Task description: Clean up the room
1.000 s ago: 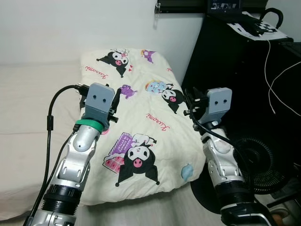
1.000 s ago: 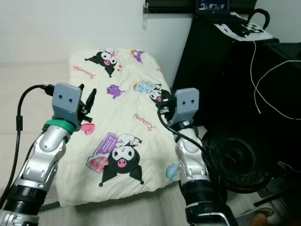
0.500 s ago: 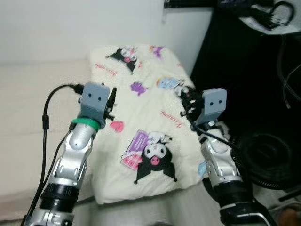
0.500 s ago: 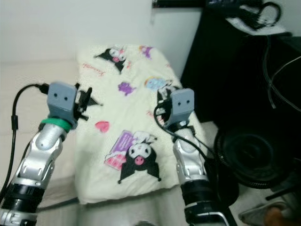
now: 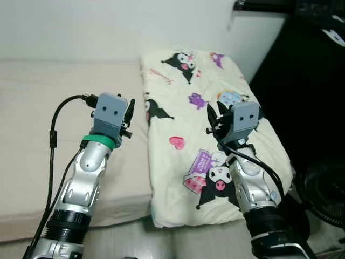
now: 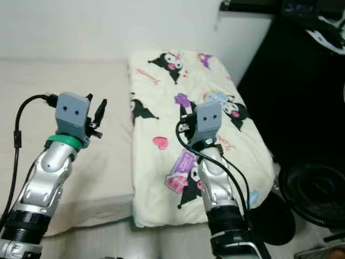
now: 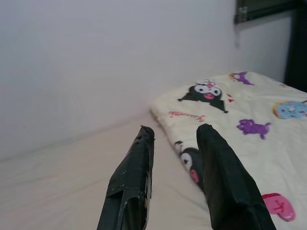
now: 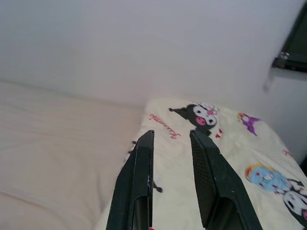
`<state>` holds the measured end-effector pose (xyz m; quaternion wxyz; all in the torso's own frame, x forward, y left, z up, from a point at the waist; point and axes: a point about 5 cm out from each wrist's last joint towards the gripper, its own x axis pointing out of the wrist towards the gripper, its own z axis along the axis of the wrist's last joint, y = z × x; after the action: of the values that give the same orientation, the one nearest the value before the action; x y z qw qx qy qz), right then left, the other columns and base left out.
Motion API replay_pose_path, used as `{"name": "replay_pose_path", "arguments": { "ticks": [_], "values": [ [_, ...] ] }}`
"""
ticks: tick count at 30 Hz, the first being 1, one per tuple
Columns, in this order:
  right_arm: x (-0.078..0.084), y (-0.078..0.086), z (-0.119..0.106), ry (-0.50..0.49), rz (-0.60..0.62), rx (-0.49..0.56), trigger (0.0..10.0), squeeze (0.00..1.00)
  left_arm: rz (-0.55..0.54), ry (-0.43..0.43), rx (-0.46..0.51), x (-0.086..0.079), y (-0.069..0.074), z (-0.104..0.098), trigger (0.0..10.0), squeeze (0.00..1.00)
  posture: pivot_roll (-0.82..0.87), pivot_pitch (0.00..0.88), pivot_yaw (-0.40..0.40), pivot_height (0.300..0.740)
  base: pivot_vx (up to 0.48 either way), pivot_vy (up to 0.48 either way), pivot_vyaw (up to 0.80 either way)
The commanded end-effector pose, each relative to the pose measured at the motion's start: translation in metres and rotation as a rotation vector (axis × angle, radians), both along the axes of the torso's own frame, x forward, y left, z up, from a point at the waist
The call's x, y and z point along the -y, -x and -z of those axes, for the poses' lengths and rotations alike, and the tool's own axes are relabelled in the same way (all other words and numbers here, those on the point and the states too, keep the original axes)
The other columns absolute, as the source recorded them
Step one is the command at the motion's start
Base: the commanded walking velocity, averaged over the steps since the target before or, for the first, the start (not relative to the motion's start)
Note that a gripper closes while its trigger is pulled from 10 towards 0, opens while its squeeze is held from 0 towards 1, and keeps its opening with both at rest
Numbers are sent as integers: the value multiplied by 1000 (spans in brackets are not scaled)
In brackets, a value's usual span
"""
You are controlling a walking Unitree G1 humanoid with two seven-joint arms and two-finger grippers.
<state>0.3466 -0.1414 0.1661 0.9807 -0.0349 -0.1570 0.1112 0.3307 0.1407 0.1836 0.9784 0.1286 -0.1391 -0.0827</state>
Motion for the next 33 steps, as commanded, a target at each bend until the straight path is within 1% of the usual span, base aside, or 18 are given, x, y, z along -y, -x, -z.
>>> {"name": "replay_pose_path", "arguments": {
  "ticks": [1,4,20,26,33],
  "values": [
    [8,1,4,-6,28,-12,10000,0,25,-12,-3,7,2,3,10000,0,64,5,-10,740,0,-480,0],
    [8,0,4,-7,28,-11,10000,0,27,-10,-3,7,2,3,10000,0,64,5,-10,740,0,-383,0],
    [9,1,4,-1,36,-10,10000,0,33,7,-17,7,1,5,10000,0,63,7,-8,740,0,0,0],
    [8,0,5,10,41,-9,10000,0,39,14,-21,7,2,6,10000,0,62,9,-7,740,0,0,773],
    [1,2,9,3,14,-26,10000,0,49,16,-68,8,3,17,10000,0,61,12,-5,740,0,0,785]
  ]
}}
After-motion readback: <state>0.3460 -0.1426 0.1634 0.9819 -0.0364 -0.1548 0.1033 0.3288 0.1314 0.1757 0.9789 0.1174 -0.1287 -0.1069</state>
